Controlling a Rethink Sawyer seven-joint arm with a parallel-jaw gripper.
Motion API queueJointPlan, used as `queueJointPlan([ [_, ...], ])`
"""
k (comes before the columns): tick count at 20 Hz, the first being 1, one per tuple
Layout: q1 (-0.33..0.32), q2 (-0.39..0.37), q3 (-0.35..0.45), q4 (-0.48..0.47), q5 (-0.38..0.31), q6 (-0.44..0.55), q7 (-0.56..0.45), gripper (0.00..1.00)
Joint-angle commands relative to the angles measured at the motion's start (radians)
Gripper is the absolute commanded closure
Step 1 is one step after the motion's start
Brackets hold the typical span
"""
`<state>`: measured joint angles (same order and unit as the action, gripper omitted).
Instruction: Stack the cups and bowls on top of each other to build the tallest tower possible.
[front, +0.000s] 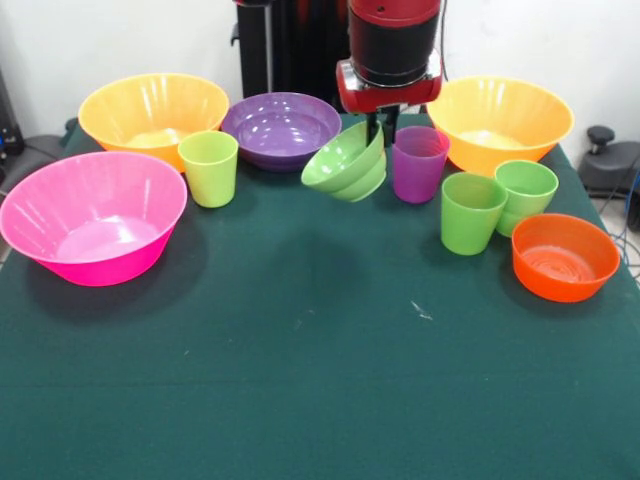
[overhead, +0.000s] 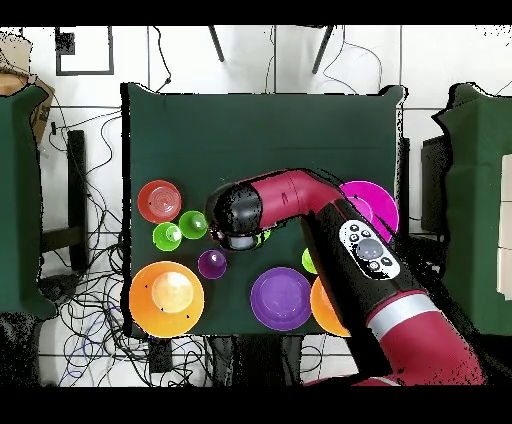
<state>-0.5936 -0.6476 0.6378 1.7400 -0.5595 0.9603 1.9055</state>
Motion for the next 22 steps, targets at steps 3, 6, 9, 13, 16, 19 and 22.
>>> queueJointPlan([
  [3,-0.015,0.054,0.069,-0.052,-0.069,-0.007,-0.278,1.0],
  [6,0.001,0.074,0.07,-0.096,-0.064,0.012,-0.261,1.0],
  [9,0.027,0.091,0.065,-0.145,-0.066,0.014,-0.232,1.0],
  [13,0.057,0.145,0.066,-0.273,-0.06,0.072,-0.26,1.0],
  [16,0.084,0.19,0.067,-0.381,-0.052,0.142,-0.295,1.0],
  [19,0.11,0.225,0.068,-0.466,-0.057,0.174,-0.313,1.0],
  [22,0.13,0.256,0.074,-0.548,-0.064,0.22,-0.349,1.0],
])
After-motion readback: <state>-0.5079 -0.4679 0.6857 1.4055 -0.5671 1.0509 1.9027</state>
